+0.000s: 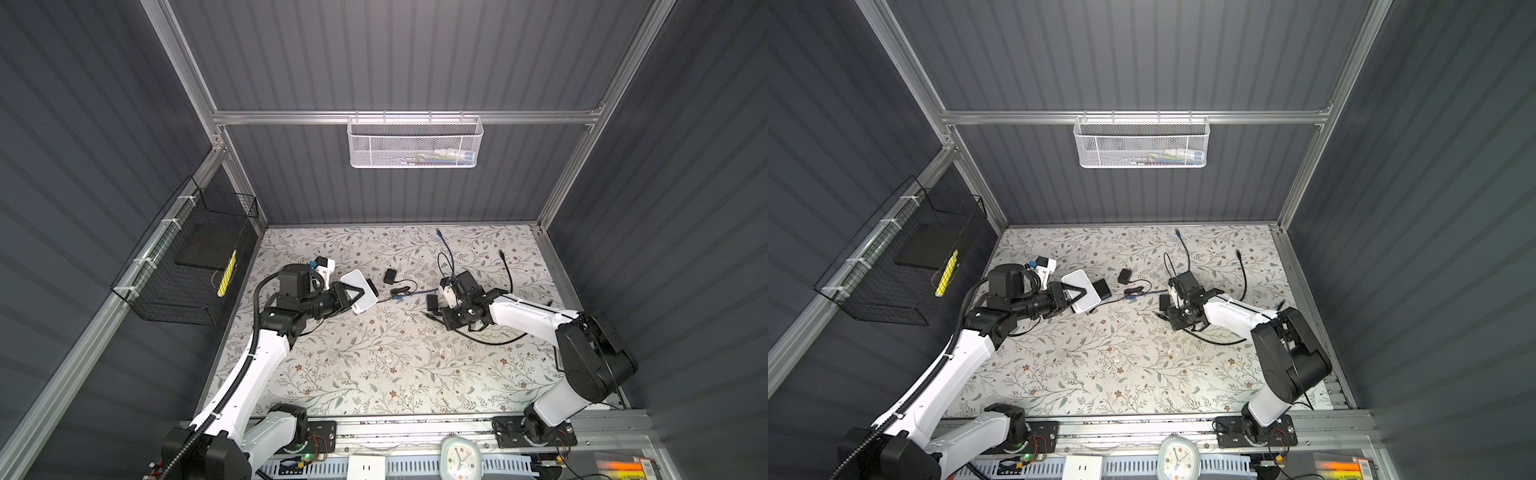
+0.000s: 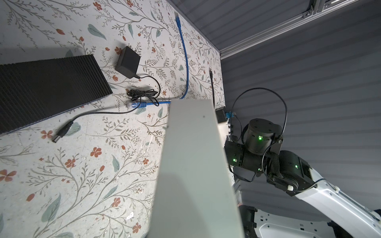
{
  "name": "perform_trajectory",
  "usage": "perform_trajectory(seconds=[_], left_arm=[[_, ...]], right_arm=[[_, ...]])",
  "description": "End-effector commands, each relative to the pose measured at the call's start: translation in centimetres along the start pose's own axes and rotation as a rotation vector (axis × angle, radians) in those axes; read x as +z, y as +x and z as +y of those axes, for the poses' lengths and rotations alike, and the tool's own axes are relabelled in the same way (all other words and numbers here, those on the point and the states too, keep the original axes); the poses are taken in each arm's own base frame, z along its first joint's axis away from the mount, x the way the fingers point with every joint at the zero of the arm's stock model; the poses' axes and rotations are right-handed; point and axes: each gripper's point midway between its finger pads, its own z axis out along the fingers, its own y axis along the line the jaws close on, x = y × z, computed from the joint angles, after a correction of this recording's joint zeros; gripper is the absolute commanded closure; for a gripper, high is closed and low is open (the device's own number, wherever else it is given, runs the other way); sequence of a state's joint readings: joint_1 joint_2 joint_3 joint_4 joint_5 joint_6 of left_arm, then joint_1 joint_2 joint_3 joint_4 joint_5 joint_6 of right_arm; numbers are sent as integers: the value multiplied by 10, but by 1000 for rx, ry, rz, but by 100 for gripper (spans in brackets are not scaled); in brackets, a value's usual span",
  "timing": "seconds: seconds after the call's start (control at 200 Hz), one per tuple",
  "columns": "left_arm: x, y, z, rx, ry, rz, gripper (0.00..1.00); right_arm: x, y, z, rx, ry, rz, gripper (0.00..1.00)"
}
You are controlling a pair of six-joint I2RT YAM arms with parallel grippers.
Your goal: Insert the plug into the switch port
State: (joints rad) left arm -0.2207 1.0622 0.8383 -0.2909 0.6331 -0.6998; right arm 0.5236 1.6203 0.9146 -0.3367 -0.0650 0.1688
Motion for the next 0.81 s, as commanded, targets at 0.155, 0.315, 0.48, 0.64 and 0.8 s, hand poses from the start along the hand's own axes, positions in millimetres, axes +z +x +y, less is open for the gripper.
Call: perform_trajectory(seconds=[0.155, 0.315, 0.48, 0.64, 0.8], left_arm=[[-3, 0, -5, 23, 35, -12, 100], [-4, 0, -6, 25, 35, -14, 100], [-3, 1, -5, 22, 34, -10, 100], [-3, 0, -6, 23, 37, -13, 100], [-3, 1, -5, 21, 34, -11, 100]], right_arm=[[15, 4, 1, 28, -6, 33, 90], [19, 6, 3, 33, -17, 44, 85], [19, 6, 2, 29, -13, 43, 79], [18, 2, 3, 26, -19, 33, 78], [15, -5, 7, 2, -33, 17, 77]])
